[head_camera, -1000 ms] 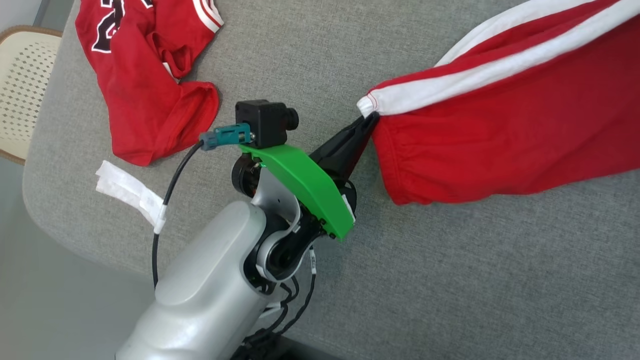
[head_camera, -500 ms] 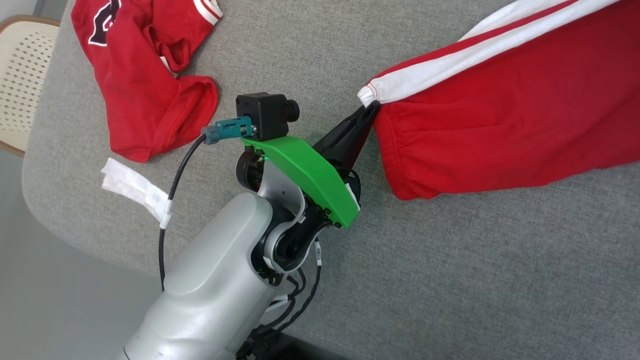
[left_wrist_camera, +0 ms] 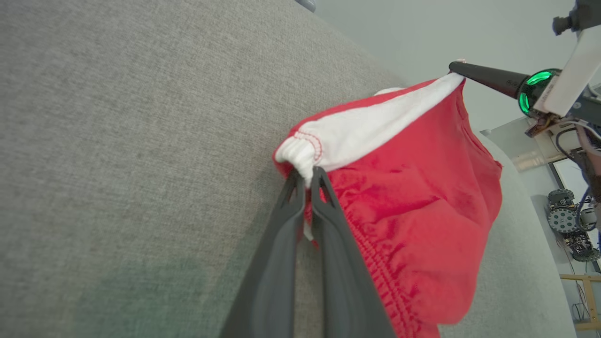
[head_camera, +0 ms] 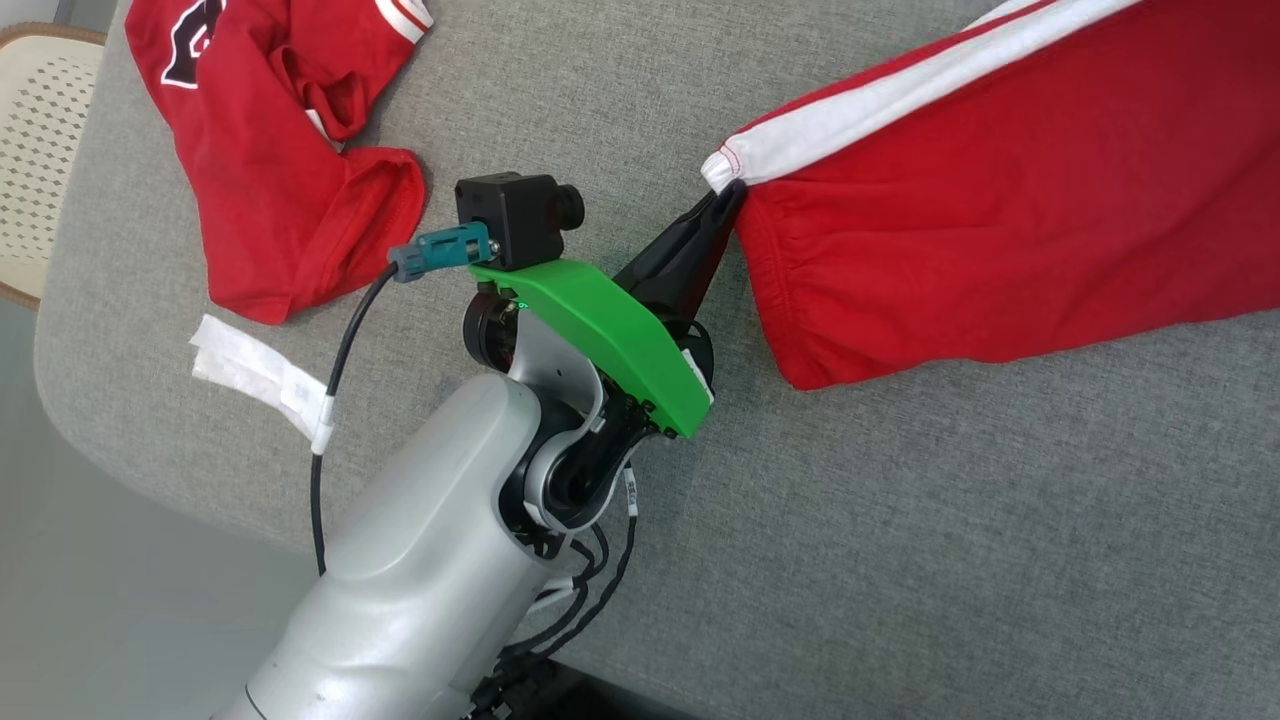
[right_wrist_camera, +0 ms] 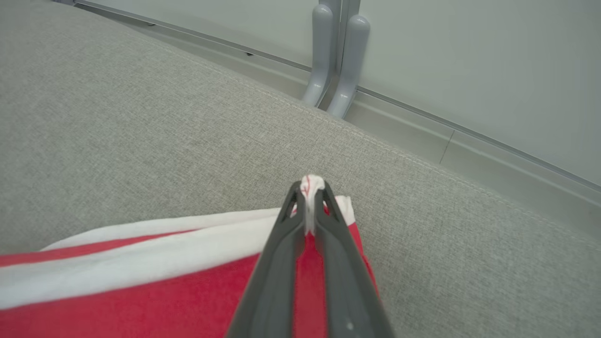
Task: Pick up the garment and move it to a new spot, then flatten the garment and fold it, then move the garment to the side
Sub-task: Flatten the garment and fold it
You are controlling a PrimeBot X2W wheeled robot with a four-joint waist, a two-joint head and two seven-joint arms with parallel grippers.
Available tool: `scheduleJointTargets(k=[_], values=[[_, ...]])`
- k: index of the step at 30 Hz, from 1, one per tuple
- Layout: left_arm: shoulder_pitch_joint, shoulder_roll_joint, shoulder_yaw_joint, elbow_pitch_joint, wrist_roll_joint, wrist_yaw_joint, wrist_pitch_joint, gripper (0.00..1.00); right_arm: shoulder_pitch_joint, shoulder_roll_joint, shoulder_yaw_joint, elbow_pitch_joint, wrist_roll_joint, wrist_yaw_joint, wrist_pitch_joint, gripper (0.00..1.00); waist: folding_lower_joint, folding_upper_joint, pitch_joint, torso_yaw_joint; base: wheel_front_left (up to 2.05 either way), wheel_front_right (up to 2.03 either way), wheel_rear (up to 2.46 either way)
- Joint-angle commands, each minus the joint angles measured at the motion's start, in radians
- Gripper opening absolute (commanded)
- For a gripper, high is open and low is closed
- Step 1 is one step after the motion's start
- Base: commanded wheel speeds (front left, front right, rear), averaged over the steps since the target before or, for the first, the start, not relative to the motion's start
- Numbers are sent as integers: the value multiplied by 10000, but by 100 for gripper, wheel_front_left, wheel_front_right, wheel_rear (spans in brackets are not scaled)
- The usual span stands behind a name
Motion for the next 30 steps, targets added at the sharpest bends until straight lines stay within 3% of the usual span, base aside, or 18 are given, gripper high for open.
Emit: scheduleJointTargets(k=[1, 3, 4, 5, 6, 7, 8, 14, 21, 25, 30], values=[[-56, 28, 30, 14, -22, 24, -52, 0, -100, -25, 59, 100, -50, 1, -127, 0, 0, 0, 0, 7, 0, 0, 0], [-27, 28, -41, 22, -44, -21, 27, 0, -135, 21, 133, 232, -62, 0, -221, 0, 0, 0, 12, -1, 0, 0, 0], [-5, 32, -58, 20, -63, -41, 57, 0, -183, 70, 117, 299, -81, 0, -321, 15, 0, 0, 23, -13, 0, 0, 0], [-2, 52, -46, 10, -43, -17, 52, 2, -224, 116, 99, 351, -108, 0, -370, 47, 0, 0, 35, -28, 0, 0, 0], [1, 78, -26, -4, -15, 22, 17, 27, -238, 192, 131, 402, -110, 0, -420, 100, 0, 0, 52, -57, 0, 0, 0], [24, 107, -10, -21, -5, 45, 2, 51, -246, 235, 165, 439, -111, 0, -427, 100, 0, 0, 67, -91, 0, 0, 0], [29, 158, -11, -33, 47, 72, -9, 100, -266, 244, 192, 447, -107, 0, -437, 100, 0, 0, 76, -119, 0, 0, 0], [256, 789, -39, -372, 716, 475, -362, 100, -439, -36, 428, -13, 151, 0, -143, 100, 0, 0, -65, -434, 0, 0, 0], [1059, 1570, -60, -1798, 1837, 1126, -1485, 100, -70, -984, 1323, -826, 467, 1, 2018, 100, 0, 0, -254, -707, 0, 0, 0], [1589, 1527, 22, -2220, 2402, 1662, -2429, 100, 280, -1309, 1374, -1051, 329, 0, 2696, 100, 0, 0, -111, -613, 0, 0, 0], [2013, 1317, 103, -2029, 2995, 2062, -3092, 100, 768, -1205, 1095, -868, 8, 0, 3024, 100, 0, 0, 34, -379, 0, 0, 0]])
